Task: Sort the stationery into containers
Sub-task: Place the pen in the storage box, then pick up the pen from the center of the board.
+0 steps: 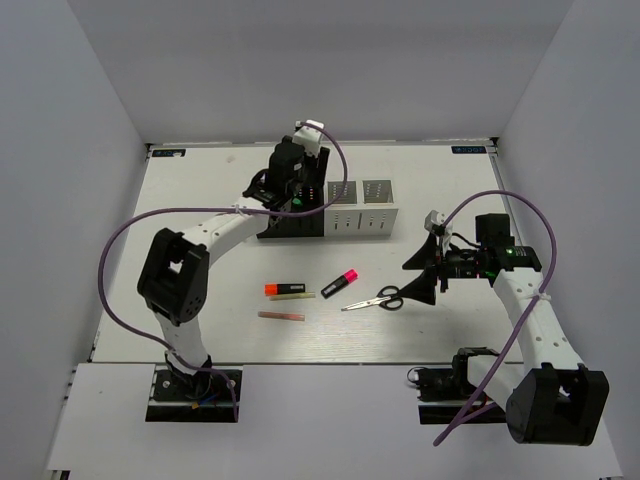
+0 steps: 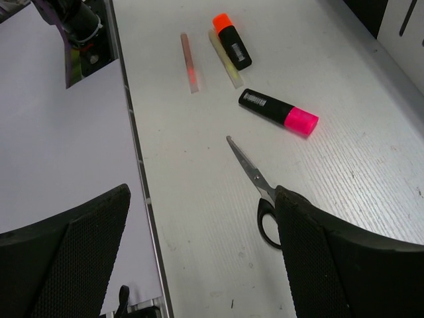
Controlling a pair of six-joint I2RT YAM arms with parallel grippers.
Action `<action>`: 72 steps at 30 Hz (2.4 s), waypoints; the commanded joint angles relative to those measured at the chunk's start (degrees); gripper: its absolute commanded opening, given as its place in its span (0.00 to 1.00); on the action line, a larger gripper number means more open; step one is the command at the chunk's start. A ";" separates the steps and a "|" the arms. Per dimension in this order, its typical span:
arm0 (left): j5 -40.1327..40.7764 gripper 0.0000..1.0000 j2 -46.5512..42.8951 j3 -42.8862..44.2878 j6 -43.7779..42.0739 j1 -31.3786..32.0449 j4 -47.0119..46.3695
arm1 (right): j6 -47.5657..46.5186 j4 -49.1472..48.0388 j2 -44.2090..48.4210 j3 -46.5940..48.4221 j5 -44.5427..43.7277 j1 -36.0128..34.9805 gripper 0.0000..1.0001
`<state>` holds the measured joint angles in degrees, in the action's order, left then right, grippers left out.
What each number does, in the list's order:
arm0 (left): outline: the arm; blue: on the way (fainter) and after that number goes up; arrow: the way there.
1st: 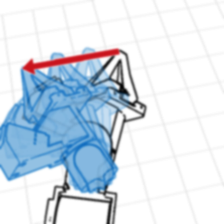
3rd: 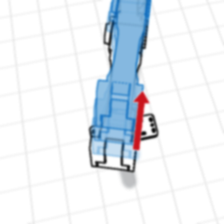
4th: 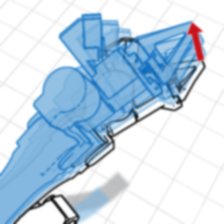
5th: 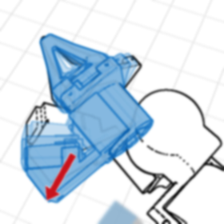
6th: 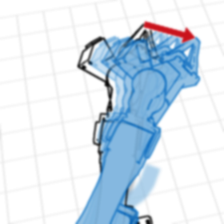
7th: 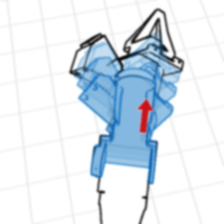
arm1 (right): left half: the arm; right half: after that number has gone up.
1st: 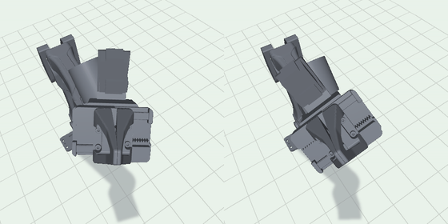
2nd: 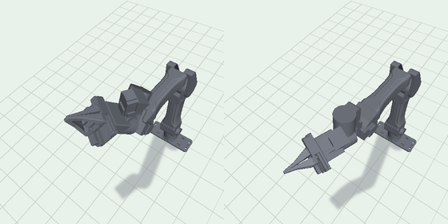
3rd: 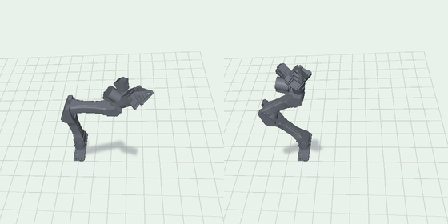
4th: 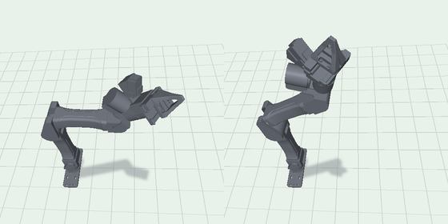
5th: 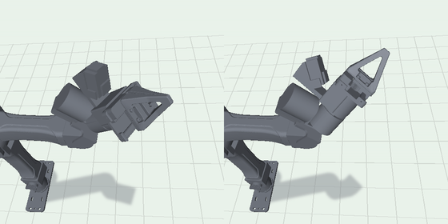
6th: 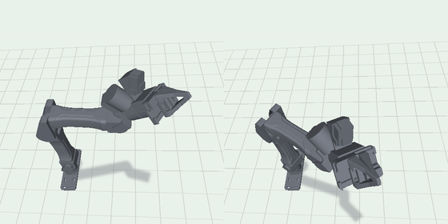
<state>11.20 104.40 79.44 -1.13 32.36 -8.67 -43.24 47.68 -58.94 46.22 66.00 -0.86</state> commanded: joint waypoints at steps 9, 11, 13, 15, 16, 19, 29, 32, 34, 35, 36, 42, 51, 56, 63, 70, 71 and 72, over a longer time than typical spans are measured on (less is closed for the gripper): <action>-18.74 0.08 -23.26 -10.18 0.51 7.17 25.39 | -0.09 5.23 -3.63 3.96 2.82 -0.02 0.00; -23.30 0.23 -24.15 -11.40 3.21 8.59 29.39 | 2.79 5.14 -6.00 5.37 1.17 -0.10 0.00; -24.55 0.42 -23.28 -11.67 5.07 11.67 35.01 | 5.52 4.71 -7.41 6.25 0.01 0.07 0.00; -25.35 0.60 -22.05 -12.55 8.85 14.47 36.70 | 11.85 -0.11 -8.82 6.34 -5.42 -0.19 0.68; -25.35 0.64 -21.35 -12.90 9.03 14.92 36.53 | 14.83 -2.39 -9.00 6.34 -9.44 -0.10 0.90; -22.81 0.68 -19.59 -15.18 9.30 17.82 35.22 | 19.76 -7.49 -8.48 5.12 -18.77 -0.28 0.91; -17.97 0.66 -9.05 -13.09 7.19 19.85 31.35 | 24.96 -12.87 -7.33 3.09 -26.71 0.25 0.91; -16.92 0.66 -5.71 -11.15 7.19 19.76 30.99 | 24.70 -12.61 -7.42 2.83 -26.80 0.16 0.91; -16.22 0.66 -3.51 -9.14 6.93 19.93 30.90 | 24.79 -12.79 -7.42 2.74 -26.62 0.07 0.91; -15.95 0.66 -2.81 -8.78 6.75 19.94 30.90 | 24.61 -12.79 -7.42 2.83 -26.80 0.16 0.91; -15.34 0.66 -0.97 -7.99 6.58 20.11 30.73 | 24.70 -12.79 -7.16 2.74 -26.62 0.07 0.91; -12.70 0.66 3.96 -4.74 5.61 20.29 27.93 | 24.44 -13.05 -6.54 2.56 -25.75 0.16 0.91; -12.69 0.65 8.36 -2.01 4.73 19.50 29.93 | 24.44 -12.97 -5.66 2.48 -25.31 0.16 0.91; -12.70 0.58 9.77 -2.27 4.73 19.23 30.20 | 24.44 -12.96 -5.22 2.47 -25.39 0.16 0.91; -12.26 0.32 10.30 -2.71 4.29 19.06 30.82 | 24.44 -12.96 -4.78 2.39 -24.95 0.25 0.91; -12.52 0.07 5.03 -3.24 4.47 18.97 31.78 | 23.65 -12.53 -4.17 2.39 -22.67 0.16 0.91; -12.43 0.05 4.07 -3.15 4.55 19.06 31.96 | 23.64 -12.61 -4.17 2.30 -22.41 0.07 0.91; -12.26 0.01 1.01 -2.71 4.47 18.97 32.13 | 23.56 -12.44 -4.26 2.47 -21.97 0.33 0.91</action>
<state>-1.61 113.14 76.12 3.44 51.55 22.59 -19.11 35.83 -64.29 48.95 41.34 -0.82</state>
